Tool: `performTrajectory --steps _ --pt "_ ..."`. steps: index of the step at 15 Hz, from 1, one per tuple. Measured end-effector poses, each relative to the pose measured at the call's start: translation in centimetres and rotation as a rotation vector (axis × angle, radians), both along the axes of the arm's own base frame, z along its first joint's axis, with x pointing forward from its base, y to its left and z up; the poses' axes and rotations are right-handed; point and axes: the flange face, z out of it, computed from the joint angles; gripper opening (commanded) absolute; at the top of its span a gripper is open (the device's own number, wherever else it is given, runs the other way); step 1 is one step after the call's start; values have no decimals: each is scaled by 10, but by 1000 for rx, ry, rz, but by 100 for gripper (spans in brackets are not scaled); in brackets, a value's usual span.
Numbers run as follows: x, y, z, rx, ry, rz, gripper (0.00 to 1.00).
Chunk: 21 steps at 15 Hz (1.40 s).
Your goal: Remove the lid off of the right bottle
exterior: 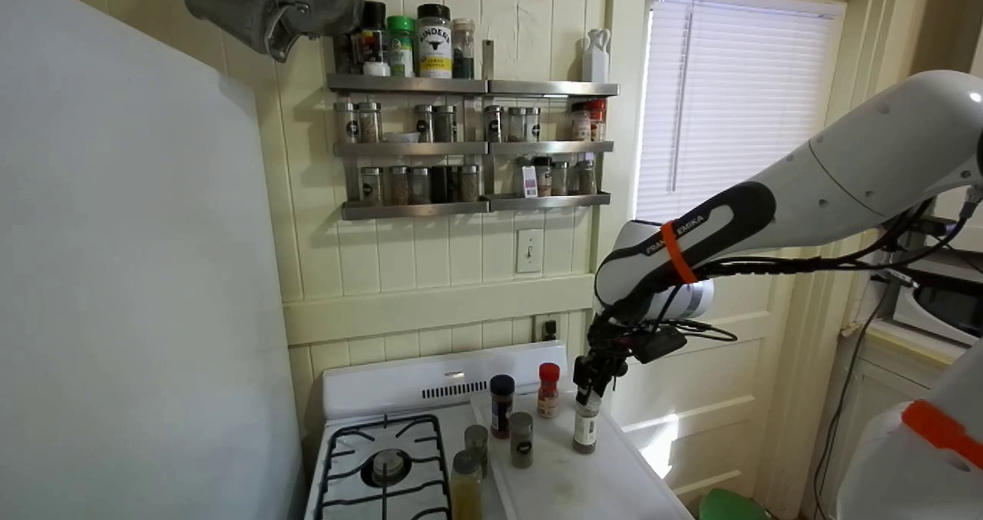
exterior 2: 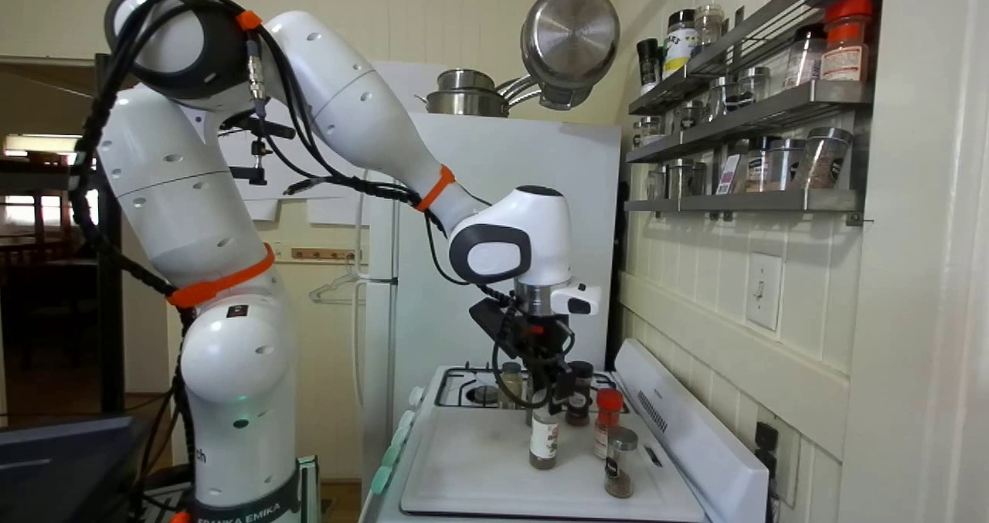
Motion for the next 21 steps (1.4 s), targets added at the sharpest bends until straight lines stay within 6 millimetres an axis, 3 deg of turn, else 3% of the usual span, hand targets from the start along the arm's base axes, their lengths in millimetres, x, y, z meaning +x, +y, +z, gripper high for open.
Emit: performTrajectory --steps 7,9,10,11,12,13,14,15,16,18,21 --pt "1 3 1 -3 -1 7 25" --pt "1 4 1 -4 -1 9 34" --pt "1 4 1 -4 -1 10 24" --pt "1 4 1 -5 -1 11 24" --pt "1 5 1 -5 -1 12 56" --pt "1 5 1 -6 -1 14 58" --pt "1 6 1 -6 -1 14 30" --pt "1 6 1 -7 -1 15 69" --pt "2 7 1 -7 -1 17 33" --pt "2 8 1 -8 -1 18 35" --pt "2 9 2 -10 -2 21 9"
